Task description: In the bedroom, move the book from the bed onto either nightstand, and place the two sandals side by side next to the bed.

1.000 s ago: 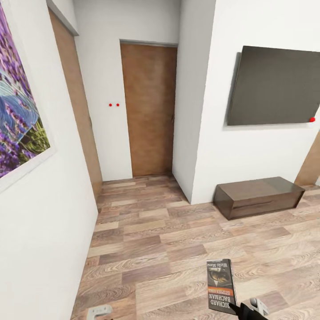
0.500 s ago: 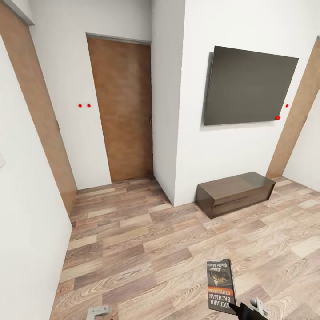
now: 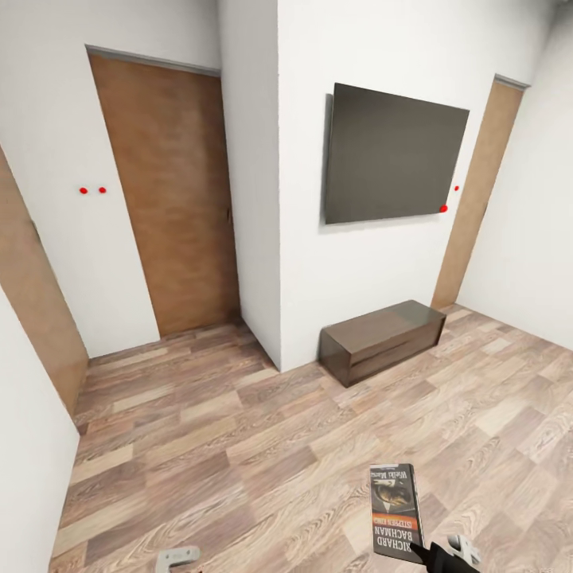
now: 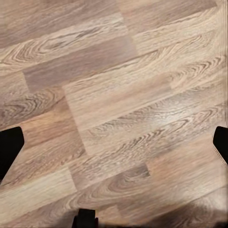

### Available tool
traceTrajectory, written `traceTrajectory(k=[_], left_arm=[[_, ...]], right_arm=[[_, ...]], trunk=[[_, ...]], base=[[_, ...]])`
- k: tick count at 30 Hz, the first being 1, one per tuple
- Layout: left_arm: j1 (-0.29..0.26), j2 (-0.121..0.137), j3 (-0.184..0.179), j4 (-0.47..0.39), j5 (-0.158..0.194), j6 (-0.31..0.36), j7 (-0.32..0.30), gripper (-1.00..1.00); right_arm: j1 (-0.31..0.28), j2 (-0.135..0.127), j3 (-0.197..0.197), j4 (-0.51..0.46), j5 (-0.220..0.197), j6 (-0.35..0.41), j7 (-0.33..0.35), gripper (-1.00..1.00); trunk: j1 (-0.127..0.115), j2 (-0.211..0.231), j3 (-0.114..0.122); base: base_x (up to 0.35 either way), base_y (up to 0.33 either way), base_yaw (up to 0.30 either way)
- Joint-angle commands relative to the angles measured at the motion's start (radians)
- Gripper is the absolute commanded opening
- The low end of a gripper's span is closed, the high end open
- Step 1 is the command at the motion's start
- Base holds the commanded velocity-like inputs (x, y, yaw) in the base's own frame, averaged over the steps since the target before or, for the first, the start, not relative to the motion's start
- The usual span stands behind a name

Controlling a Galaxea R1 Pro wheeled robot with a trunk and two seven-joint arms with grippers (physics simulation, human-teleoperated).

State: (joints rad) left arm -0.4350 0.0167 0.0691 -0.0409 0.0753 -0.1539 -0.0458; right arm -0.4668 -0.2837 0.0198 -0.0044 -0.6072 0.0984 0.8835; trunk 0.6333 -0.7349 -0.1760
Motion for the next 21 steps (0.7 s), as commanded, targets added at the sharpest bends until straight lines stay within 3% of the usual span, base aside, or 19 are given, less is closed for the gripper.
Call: traceTrajectory(k=[1, 16, 21], left_arm=[[-0.001, 0.0, 0.006, 0.001, 0.007, -0.003, -0.005, 1.0], [-0.001, 0.0, 0.006, 0.001, 0.007, -0.003, -0.005, 1.0], [-0.001, 0.0, 0.006, 0.001, 0.007, -0.003, -0.005, 1.0]], right_arm=[[-0.001, 0.0, -0.003, 0.0, -0.011, 0.011, 0.003, -1.0], [-0.001, 0.0, -0.003, 0.0, -0.011, 0.011, 0.004, -1.0], [-0.001, 0.0, -0.003, 0.0, -0.011, 0.011, 0.004, -1.0]], trunk=[[0.001, -0.001, -0.001], [0.001, -0.001, -0.001], [0.001, -0.001, -0.001]], base=[[0.297, 0.0, -0.3], [0.306, 0.0, -0.3], [0.135, 0.0, -0.3]])
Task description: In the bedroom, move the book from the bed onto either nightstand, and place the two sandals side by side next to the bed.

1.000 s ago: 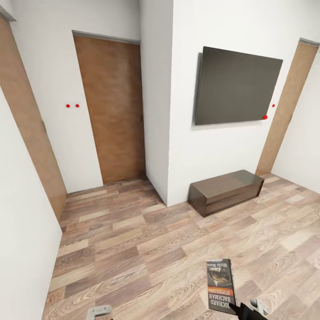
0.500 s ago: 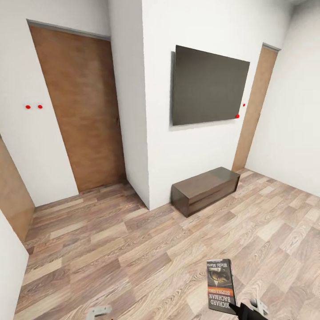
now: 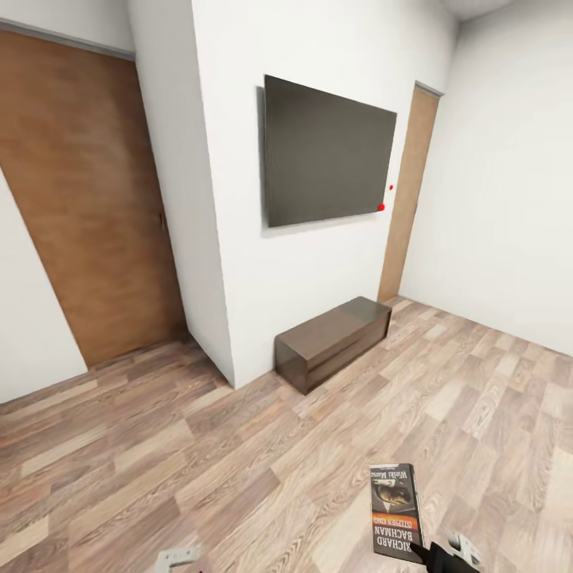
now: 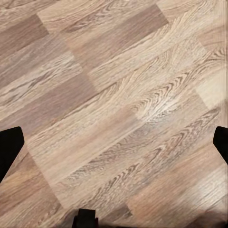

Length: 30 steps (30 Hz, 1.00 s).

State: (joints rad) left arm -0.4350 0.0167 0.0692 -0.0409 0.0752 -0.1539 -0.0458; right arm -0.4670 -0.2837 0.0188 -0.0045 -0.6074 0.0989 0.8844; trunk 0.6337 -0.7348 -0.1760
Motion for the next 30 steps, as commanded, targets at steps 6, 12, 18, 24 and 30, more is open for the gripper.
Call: traceTrajectory(k=[6, 12, 18, 24, 30], left_arm=[[-0.001, 0.0, 0.006, 0.001, 0.007, -0.003, -0.005, 1.0], [-0.001, 0.001, 0.006, 0.001, 0.008, -0.003, -0.005, 1.0], [-0.001, 0.0, 0.006, 0.001, 0.008, -0.003, -0.005, 1.0], [-0.001, 0.001, 0.006, 0.001, 0.008, -0.003, -0.005, 1.0], [-0.001, 0.001, 0.006, 0.001, 0.008, -0.003, -0.005, 1.0]], right_arm=[[-0.001, 0.0, -0.002, 0.0, -0.011, 0.011, 0.004, -1.0], [-0.001, 0.0, -0.002, 0.0, -0.011, 0.01, 0.003, -1.0], [-0.001, 0.0, -0.001, 0.0, -0.011, 0.01, 0.004, -1.0], [-0.001, 0.0, -0.002, 0.0, -0.011, 0.01, 0.004, -1.0], [-0.001, 0.0, -0.002, 0.0, -0.011, 0.01, 0.004, -1.0]], trunk=[[0.0, -0.001, -0.001], [0.0, -0.001, -0.001], [0.0, -0.001, -0.001], [0.0, -0.001, -0.001], [0.0, -0.001, -0.001]], base=[[0.013, 0.0, -0.3], [0.133, 0.0, -0.3], [0.297, 0.0, -0.3], [0.288, 0.0, -0.3], [0.183, 0.0, -0.3]])
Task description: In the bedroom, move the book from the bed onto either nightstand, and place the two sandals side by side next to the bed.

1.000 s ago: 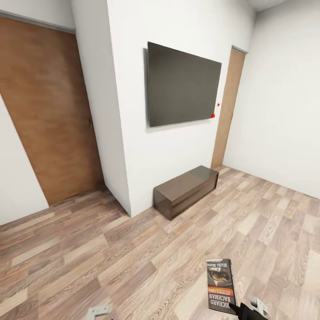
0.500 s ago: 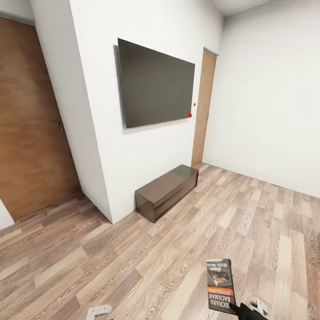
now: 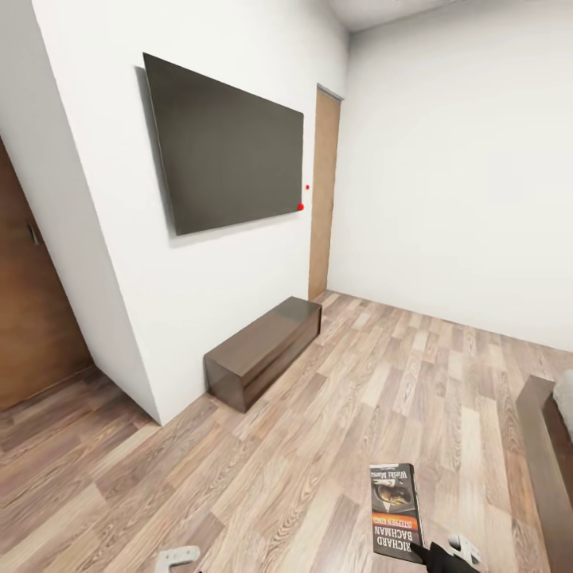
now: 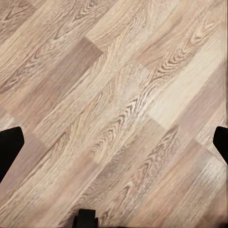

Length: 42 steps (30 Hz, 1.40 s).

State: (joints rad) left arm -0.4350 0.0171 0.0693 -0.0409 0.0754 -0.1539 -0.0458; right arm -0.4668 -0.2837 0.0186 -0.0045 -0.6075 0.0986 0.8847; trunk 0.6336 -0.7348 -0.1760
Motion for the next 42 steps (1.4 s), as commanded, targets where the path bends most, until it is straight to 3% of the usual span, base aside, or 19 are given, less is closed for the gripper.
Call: traceTrajectory(k=[1, 42], left_arm=[[-0.001, 0.0, 0.006, 0.001, 0.007, -0.003, -0.005, 1.0], [-0.001, 0.0, 0.006, 0.001, 0.007, -0.003, -0.005, 1.0]], right_arm=[[-0.001, 0.0, -0.002, 0.0, -0.011, 0.011, 0.003, -1.0], [-0.001, 0.0, -0.001, 0.0, -0.011, 0.01, 0.003, -1.0]], trunk=[[0.0, -0.001, -0.001], [0.0, -0.001, -0.001]], base=[[0.051, 0.0, -0.3], [0.002, 0.0, -0.3]])
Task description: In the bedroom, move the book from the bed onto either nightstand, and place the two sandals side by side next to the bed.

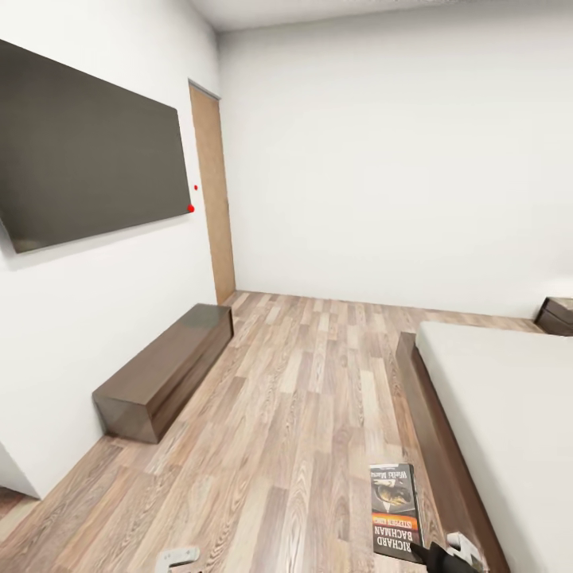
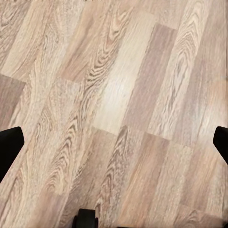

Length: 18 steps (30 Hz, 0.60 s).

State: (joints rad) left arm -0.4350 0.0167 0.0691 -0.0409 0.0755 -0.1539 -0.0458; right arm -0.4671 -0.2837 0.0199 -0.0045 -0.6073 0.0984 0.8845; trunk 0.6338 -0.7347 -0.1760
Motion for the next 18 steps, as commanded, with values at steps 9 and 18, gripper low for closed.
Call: traceTrajectory(k=[9, 18], left_arm=[[-0.001, 0.0, 0.006, 0.001, 0.007, -0.003, -0.005, 1.0], [-0.001, 0.0, 0.006, 0.001, 0.007, -0.003, -0.005, 1.0]], right_arm=[[-0.001, 0.0, -0.003, 0.0, -0.011, 0.011, 0.003, -1.0], [-0.001, 0.0, -0.002, 0.0, -0.011, 0.011, 0.004, -1.0]], trunk=[[0.0, -0.001, -0.001], [0.0, -0.001, -0.001]], base=[[0.0, 0.0, -0.3], [0.0, 0.0, -0.3]])
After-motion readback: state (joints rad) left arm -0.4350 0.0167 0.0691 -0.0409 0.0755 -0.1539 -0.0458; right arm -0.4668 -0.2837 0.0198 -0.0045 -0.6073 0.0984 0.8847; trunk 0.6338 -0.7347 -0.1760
